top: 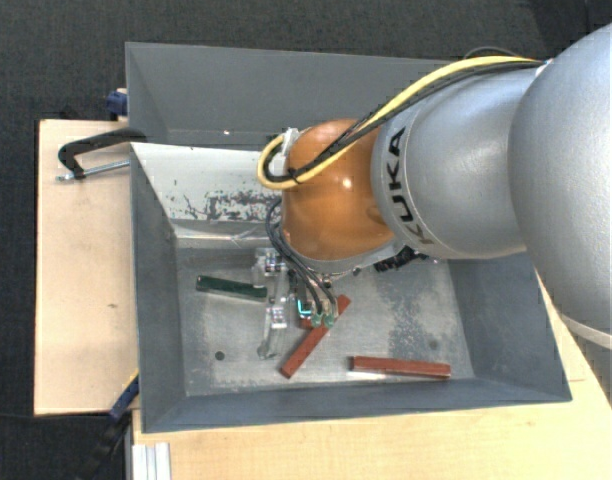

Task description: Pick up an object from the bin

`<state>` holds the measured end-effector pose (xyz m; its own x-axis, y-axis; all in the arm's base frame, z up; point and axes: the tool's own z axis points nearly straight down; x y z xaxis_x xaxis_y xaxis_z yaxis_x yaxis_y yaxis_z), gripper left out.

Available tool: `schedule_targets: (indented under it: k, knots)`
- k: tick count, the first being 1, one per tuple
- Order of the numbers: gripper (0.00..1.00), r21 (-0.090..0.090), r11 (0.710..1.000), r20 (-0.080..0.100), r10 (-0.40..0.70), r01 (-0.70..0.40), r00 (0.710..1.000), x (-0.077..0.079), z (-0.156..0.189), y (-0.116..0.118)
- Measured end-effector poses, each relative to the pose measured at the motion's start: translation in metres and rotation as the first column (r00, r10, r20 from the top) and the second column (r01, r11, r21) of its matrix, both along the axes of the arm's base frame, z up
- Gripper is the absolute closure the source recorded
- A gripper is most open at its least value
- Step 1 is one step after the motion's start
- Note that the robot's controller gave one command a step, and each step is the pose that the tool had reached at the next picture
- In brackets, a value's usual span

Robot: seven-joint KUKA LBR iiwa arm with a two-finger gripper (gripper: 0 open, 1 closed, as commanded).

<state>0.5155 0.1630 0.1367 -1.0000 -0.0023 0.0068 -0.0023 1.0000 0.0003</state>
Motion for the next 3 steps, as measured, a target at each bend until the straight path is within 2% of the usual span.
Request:
schedule_targets:
  k: [1, 2, 3]
  knots:
    - [0.00, 0.002, 1.000, 0.008, -0.002, 0.002, 1.000, 0.002, 0.004, -0.001]
    - [0.00, 0.003, 0.998, 0.015, 0.059, -0.059, 0.998, 0.035, -0.020, -0.019]
    - [0.00, 0.001, 0.996, 0.009, 0.086, -0.086, 0.996, 0.048, -0.035, -0.056]
